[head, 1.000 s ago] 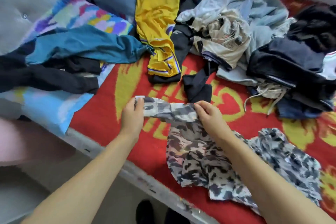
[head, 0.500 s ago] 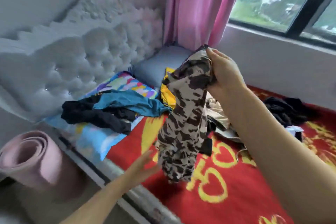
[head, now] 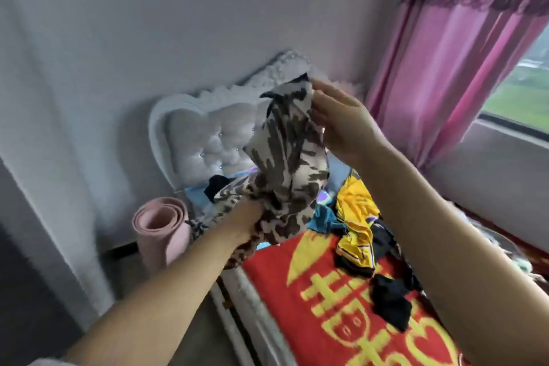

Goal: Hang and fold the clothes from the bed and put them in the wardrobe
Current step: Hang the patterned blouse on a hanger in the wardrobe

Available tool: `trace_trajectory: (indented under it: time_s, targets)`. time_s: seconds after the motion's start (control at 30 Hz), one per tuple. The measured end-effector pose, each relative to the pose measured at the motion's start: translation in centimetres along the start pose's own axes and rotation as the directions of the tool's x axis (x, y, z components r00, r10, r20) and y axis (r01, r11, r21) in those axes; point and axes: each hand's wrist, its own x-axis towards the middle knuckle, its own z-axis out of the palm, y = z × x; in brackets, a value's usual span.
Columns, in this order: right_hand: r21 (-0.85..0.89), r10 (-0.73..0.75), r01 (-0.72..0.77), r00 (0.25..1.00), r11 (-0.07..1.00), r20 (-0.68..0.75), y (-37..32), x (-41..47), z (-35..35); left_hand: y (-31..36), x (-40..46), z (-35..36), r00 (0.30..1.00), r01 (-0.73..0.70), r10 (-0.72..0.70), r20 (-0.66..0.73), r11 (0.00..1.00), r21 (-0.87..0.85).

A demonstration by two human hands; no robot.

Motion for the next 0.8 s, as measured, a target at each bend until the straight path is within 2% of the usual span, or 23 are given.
trace_trajectory:
  time_s: [0.03, 0.07, 0.13, 0.17, 0.23, 0.27, 0.33, 0.37, 0.47, 0.53, 0.57, 0.63, 0.67, 0.7, 0.73, 0.77, 0.8]
  targets:
    - [-0.181, 0.046, -0.038, 0.998, 0.983, 0.038, 1.9, -0.1, 0.1, 1.0, -1.0, -0.6, 1.000, 0.011, -0.012, -0.002, 0.991, -0.131]
    - [-0.341, 0.118, -0.092, 0.991, 0.936, 0.056, 4.3, -0.4, 0.0, 2.0, -2.2, -1.6, 0.999, -0.027, 0.023, -0.028, 0.986, -0.166]
    - [-0.587, 0.275, -0.189, 0.959, 0.787, 0.061, 10.0, -1.6, -0.7, 3.6, -4.3, -4.0, 0.995, -0.036, 0.002, -0.095, 0.935, -0.353]
    - [-0.691, 0.373, -0.221, 0.925, 0.689, 0.076, 12.9, -2.6, -0.7, 4.3, -5.2, -5.6, 0.989, -0.084, 0.023, -0.149, 0.904, -0.418]
    - [-0.865, 0.574, -0.122, 0.792, 0.487, 0.211, 18.1, -5.2, 0.0, 5.4, -7.0, -8.7, 0.965, -0.183, 0.074, -0.252, 0.876, -0.446]
    - [-0.894, 0.645, -0.019, 0.700, 0.448, 0.308, 20.3, -6.5, 0.9, 5.9, -8.0, -10.3, 0.952, -0.218, 0.086, -0.293, 0.863, -0.456]
    - [-0.908, 0.746, 0.072, 0.546, 0.413, 0.382, 23.4, -9.4, 4.1, 6.6, -9.5, -13.2, 0.941, -0.258, 0.088, -0.326, 0.812, -0.524]
    - [-0.909, 0.750, 0.123, 0.527, 0.399, 0.400, 24.2, -10.5, 6.2, 6.8, -10.3, -14.4, 0.937, -0.277, 0.094, -0.335, 0.786, -0.552]
    - [-0.858, 0.676, 0.246, 0.532, 0.452, 0.509, 25.1, -12.4, 13.9, 8.1, -12.6, -18.1, 0.896, -0.386, 0.175, -0.409, 0.760, -0.522]
    - [-0.834, 0.603, 0.297, 0.584, 0.464, 0.544, 24.7, -12.6, 18.8, 9.1, -14.9, -21.5, 0.856, -0.461, 0.215, -0.470, 0.728, -0.507]
    - [-0.832, 0.581, 0.268, 0.612, 0.486, 0.536, 24.1, -12.5, 21.0, 9.5, -16.1, -23.6, 0.835, -0.492, 0.230, -0.499, 0.718, -0.492]
    - [-0.745, 0.510, 0.139, 0.646, 0.653, 0.568, 23.0, -12.2, 25.3, 9.8, -18.6, -28.4, 0.780, -0.525, 0.272, -0.564, 0.774, -0.354]
    - [-0.650, 0.472, 0.042, 0.653, 0.758, 0.593, 22.3, -12.0, 27.6, 9.3, -20.1, -31.2, 0.746, -0.489, 0.299, -0.595, 0.853, -0.184]
    - [-0.541, 0.449, -0.083, 0.669, 0.837, 0.592, 21.3, -11.8, 29.9, 8.5, -21.2, -33.8, 0.741, -0.373, 0.317, -0.592, 0.928, 0.030]
    - [-0.414, 0.438, -0.214, 0.687, 0.885, 0.580, 20.4, -11.5, 32.2, 7.1, -22.5, -36.3, 0.741, -0.226, 0.327, -0.587, 0.944, 0.240]
    - [-0.301, 0.443, -0.327, 0.709, 0.896, 0.549, 19.7, -11.1, 34.5, 5.4, -23.6, -38.6, 0.739, -0.136, 0.333, -0.585, 0.925, 0.355]
    - [-0.188, 0.462, -0.430, 0.726, 0.883, 0.509, 18.8, -10.6, 36.9, 3.8, -24.8, -40.4, 0.745, -0.118, 0.334, -0.577, 0.918, 0.379]
